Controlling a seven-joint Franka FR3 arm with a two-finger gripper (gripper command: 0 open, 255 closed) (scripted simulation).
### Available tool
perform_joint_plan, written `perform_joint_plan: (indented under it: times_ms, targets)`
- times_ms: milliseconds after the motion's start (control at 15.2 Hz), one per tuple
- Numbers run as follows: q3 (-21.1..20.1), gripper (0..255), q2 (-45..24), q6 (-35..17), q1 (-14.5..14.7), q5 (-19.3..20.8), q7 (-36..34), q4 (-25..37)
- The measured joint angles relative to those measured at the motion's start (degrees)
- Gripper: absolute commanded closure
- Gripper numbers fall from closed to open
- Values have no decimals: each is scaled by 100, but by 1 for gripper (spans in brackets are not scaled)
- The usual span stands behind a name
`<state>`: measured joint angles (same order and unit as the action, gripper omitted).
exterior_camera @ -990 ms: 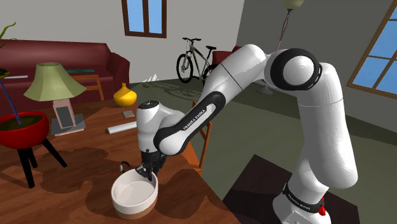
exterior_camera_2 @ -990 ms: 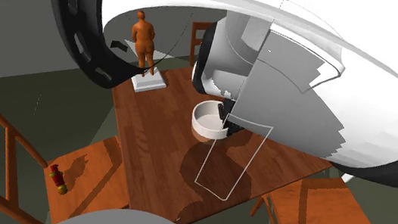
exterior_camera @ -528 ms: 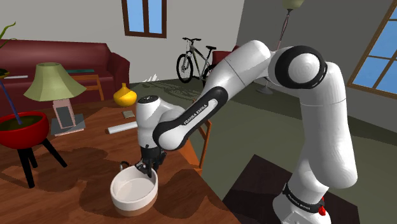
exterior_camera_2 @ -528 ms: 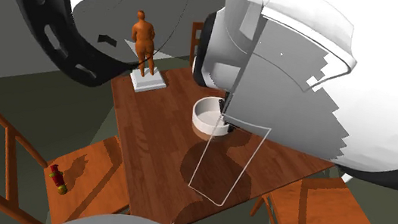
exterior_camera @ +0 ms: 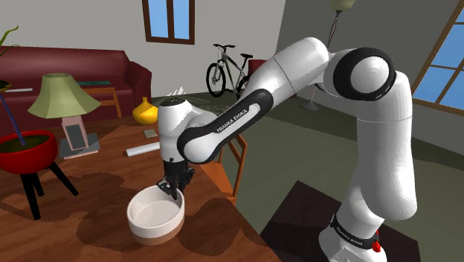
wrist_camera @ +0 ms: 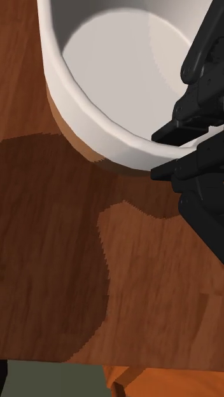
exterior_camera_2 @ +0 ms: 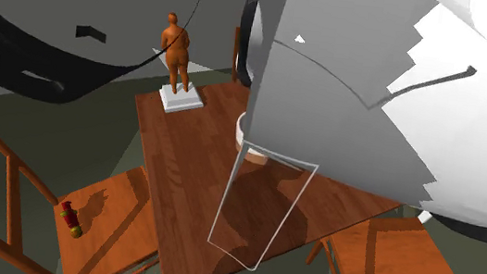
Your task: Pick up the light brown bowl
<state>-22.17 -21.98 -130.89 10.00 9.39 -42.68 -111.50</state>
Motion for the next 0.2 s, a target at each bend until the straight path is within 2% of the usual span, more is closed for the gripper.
perform_joint_plan:
  times_ms: [198]
  targets:
    - [-36,255,133,162,-23,-69,38,38]
